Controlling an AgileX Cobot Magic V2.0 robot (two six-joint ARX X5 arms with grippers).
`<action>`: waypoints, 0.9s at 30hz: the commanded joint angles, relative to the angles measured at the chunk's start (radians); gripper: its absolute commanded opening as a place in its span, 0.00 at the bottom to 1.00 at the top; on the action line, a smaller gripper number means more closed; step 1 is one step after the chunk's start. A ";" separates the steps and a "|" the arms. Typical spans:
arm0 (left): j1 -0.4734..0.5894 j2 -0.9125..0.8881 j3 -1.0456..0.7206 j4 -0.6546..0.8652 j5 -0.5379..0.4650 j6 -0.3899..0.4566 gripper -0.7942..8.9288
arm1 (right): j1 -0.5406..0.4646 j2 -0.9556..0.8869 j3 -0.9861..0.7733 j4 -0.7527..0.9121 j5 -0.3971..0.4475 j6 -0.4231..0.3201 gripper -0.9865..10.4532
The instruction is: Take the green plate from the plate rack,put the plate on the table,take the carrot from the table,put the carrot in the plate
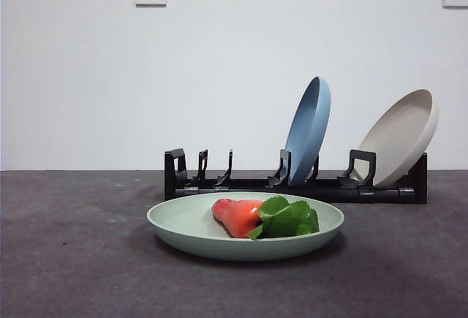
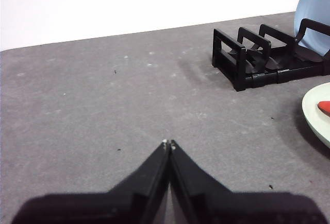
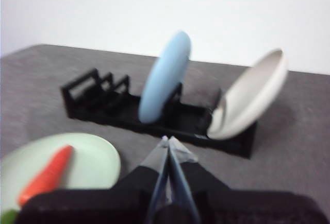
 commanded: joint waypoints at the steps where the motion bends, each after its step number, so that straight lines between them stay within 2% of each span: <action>1: 0.002 -0.001 -0.010 -0.005 -0.001 -0.007 0.08 | -0.001 -0.054 -0.096 0.016 0.058 0.007 0.09; 6: 0.002 -0.001 -0.010 -0.005 -0.001 -0.007 0.08 | 0.000 -0.143 -0.206 0.013 0.160 0.058 0.09; 15: 0.002 -0.001 -0.011 -0.005 -0.001 -0.007 0.08 | 0.000 -0.166 -0.274 0.003 0.164 0.071 0.09; 27: 0.002 -0.001 -0.010 -0.005 -0.001 -0.007 0.08 | 0.000 -0.160 -0.275 0.006 0.161 0.074 0.09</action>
